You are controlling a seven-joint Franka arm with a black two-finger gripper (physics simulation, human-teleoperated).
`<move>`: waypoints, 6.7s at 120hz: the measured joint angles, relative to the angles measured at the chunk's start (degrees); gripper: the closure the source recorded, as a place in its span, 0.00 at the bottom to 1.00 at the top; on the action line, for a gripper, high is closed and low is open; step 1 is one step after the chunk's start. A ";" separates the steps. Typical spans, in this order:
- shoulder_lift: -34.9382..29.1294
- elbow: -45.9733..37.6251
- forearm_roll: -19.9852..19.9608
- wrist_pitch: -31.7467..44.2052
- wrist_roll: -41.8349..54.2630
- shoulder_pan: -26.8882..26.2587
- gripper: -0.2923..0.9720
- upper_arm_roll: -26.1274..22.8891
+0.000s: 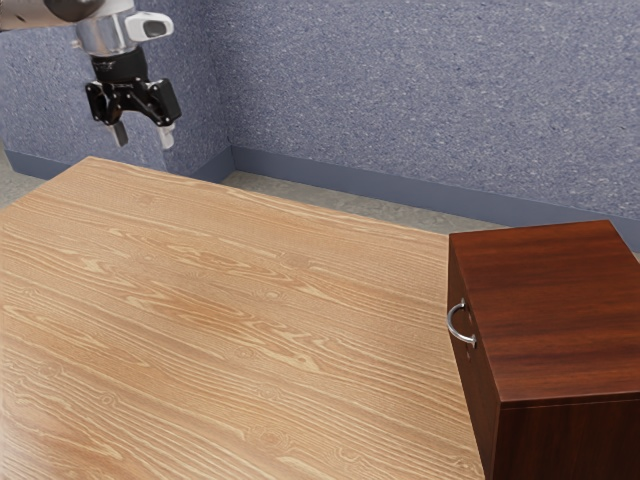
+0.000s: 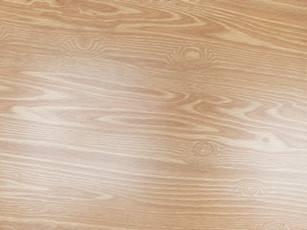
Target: Pull the drawer handle with one arm to open the drawer
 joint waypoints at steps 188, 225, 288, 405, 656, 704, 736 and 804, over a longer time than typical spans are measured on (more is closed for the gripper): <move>-10.92 -40.76 0.93 39.72 -49.01 -24.02 0.23 -6.37; -6.83 -40.03 0.74 45.21 -59.13 -30.95 0.23 -6.15; 2.47 -29.89 -0.86 49.66 -68.33 -34.50 0.23 -6.15; 6.69 -32.34 -2.96 59.83 -70.12 -37.52 0.23 -5.79; -5.42 -49.66 -3.00 60.50 -62.83 -37.28 0.24 -0.78; -7.63 -52.45 -2.96 60.48 -60.44 -37.21 0.24 1.03; -10.39 -54.43 -2.98 60.39 -58.84 -37.69 0.24 2.17; -9.43 -16.98 8.68 27.24 -45.68 -4.44 0.23 -3.43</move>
